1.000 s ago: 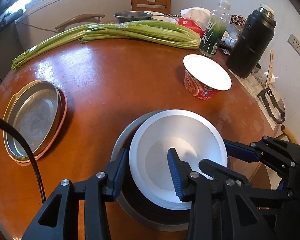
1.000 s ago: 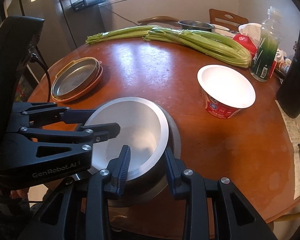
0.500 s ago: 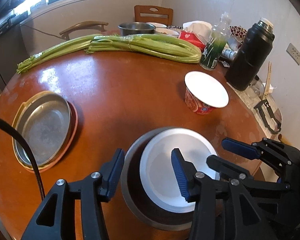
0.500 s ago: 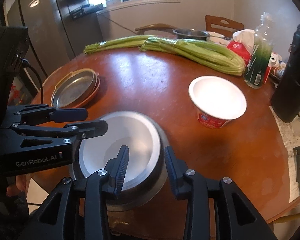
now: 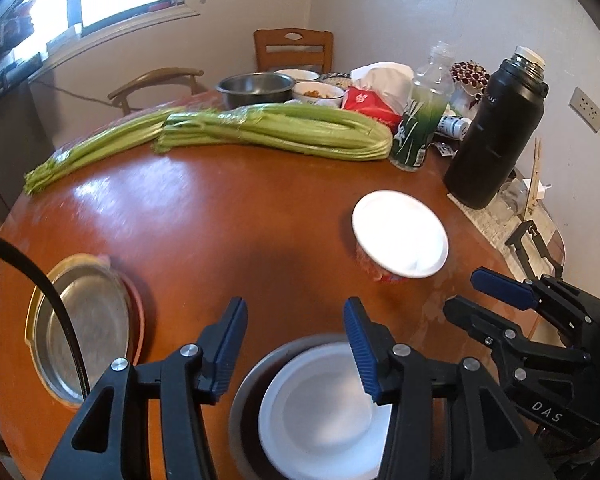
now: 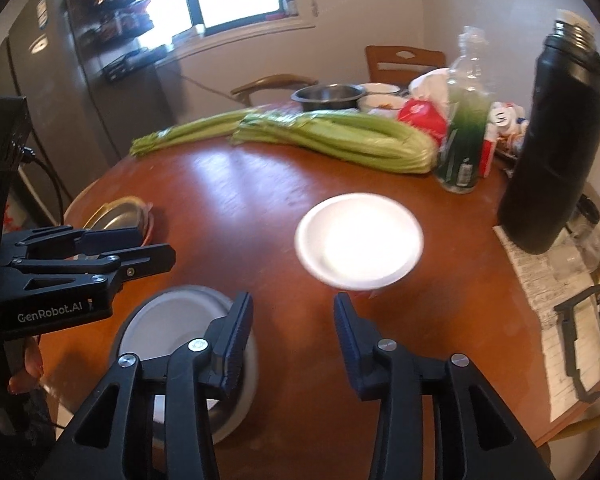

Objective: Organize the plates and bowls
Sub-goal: 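Reach the left tool to the second red-printed paper bowl and grasp its rim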

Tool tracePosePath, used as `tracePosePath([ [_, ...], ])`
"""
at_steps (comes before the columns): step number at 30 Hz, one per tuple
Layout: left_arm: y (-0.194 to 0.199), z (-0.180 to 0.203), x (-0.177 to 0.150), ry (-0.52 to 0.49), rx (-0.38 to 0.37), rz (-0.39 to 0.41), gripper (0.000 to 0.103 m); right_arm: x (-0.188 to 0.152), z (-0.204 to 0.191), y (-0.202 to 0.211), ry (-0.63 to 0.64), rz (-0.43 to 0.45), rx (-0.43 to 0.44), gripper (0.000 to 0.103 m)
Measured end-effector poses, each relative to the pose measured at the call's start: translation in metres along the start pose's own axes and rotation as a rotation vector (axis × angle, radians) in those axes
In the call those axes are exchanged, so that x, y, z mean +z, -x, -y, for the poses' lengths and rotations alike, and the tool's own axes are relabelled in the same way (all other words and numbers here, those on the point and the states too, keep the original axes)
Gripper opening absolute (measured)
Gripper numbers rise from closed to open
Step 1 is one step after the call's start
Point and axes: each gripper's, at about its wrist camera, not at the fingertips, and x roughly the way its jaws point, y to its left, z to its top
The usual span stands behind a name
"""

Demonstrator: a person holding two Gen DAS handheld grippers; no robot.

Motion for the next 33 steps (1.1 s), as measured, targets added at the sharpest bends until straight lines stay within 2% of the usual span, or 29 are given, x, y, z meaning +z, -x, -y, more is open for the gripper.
tracePosePath([
  [7,-0.016,0.02,0.028,-0.054,-0.01,-0.003,0.05,0.014,0.03,-0.003,-0.046,0.017,-0.047,0.045],
  [14,-0.048,0.039,0.051,-0.095,-0.015,-0.037,0.05,0.022,0.054,-0.013,-0.088,0.011,-0.086,0.046],
  [22,-0.093,0.052,0.06,-0.1,-0.034,-0.115,0.05,0.028,0.073,-0.039,-0.129,-0.024,-0.104,0.046],
  [33,-0.121,0.055,0.062,-0.092,-0.056,-0.168,0.05,0.025,0.08,-0.067,-0.123,-0.067,-0.11,0.046],
])
